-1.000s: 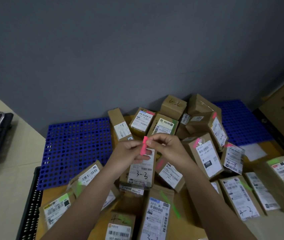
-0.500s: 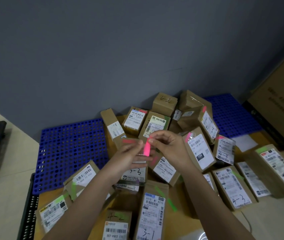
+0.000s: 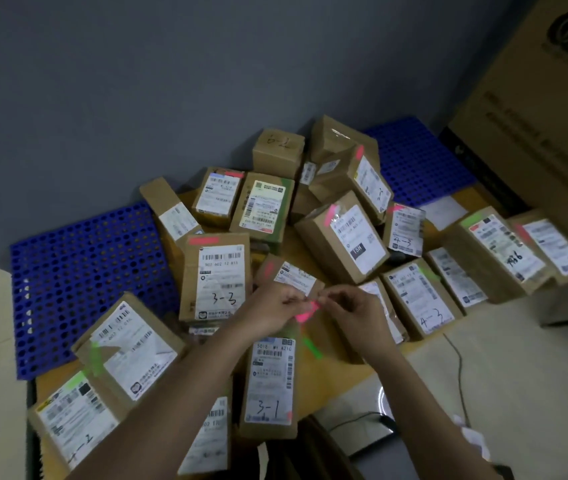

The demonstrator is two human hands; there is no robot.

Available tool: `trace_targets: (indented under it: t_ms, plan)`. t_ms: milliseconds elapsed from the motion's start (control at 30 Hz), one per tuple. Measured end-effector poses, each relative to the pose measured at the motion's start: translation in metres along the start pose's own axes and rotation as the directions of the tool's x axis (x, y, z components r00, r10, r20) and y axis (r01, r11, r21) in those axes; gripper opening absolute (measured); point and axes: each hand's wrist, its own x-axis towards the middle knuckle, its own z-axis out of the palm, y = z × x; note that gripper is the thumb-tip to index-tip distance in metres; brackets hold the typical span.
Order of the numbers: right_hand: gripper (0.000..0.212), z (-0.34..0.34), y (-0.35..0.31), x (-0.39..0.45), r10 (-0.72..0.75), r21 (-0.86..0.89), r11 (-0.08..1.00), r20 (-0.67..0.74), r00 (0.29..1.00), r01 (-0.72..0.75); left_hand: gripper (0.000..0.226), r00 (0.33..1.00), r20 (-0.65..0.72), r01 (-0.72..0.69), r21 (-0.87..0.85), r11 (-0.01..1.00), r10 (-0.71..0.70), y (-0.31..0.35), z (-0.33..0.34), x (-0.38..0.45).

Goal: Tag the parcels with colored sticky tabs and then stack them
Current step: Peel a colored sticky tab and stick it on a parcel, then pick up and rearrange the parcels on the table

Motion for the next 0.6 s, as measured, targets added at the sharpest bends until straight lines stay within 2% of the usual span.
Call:
trace_targets:
  t_ms: [100, 200, 267, 367, 433, 500, 600]
  plan:
    - [0.01, 0.006, 0.043, -0.009, 0.009, -0.261, 0.965, -0.083, 0.996, -0.031, 0.043, 0.998, -0.061, 0.041, 0.095, 0.995, -0.035, -0.004, 0.006, 0.002]
    - [0.008, 0.02, 0.081, -0.008, 0.132, -0.438, 0.894, 0.057, 0.99, -0.094, 0.035, 0.992, -0.13, 0.009, 0.117, 0.993, 0.007, -0.007, 0.004, 0.001]
    - [0.012, 0.032, 0.095, -0.005, 0.252, -0.533, 0.835, 0.148, 0.957, -0.137, 0.028, 0.99, -0.141, -0.01, 0.135, 0.991, 0.029, -0.006, 0.002, -0.001]
    - [0.026, 0.042, 0.105, 0.0, 0.315, -0.573, 0.808, 0.217, 0.924, -0.141, 0.024, 0.978, -0.194, -0.036, 0.183, 0.983, 0.072, -0.005, -0.002, -0.002]
    - [0.03, 0.04, 0.102, 0.003, 0.24, -0.637, 0.769, 0.211, 0.947, -0.053, 0.024, 0.955, -0.268, -0.067, 0.231, 0.971, 0.13, -0.007, -0.006, -0.003]
    - [0.022, 0.034, 0.091, 0.006, 0.11, -0.621, 0.783, 0.176, 0.978, 0.024, 0.022, 0.901, -0.376, -0.106, 0.294, 0.95, 0.217, -0.01, -0.014, -0.005]
    - [0.013, 0.029, 0.061, 0.013, -0.092, -0.462, 0.879, 0.083, 0.992, 0.12, 0.021, 0.757, -0.573, -0.07, 0.407, 0.911, 0.314, -0.02, -0.032, -0.006]
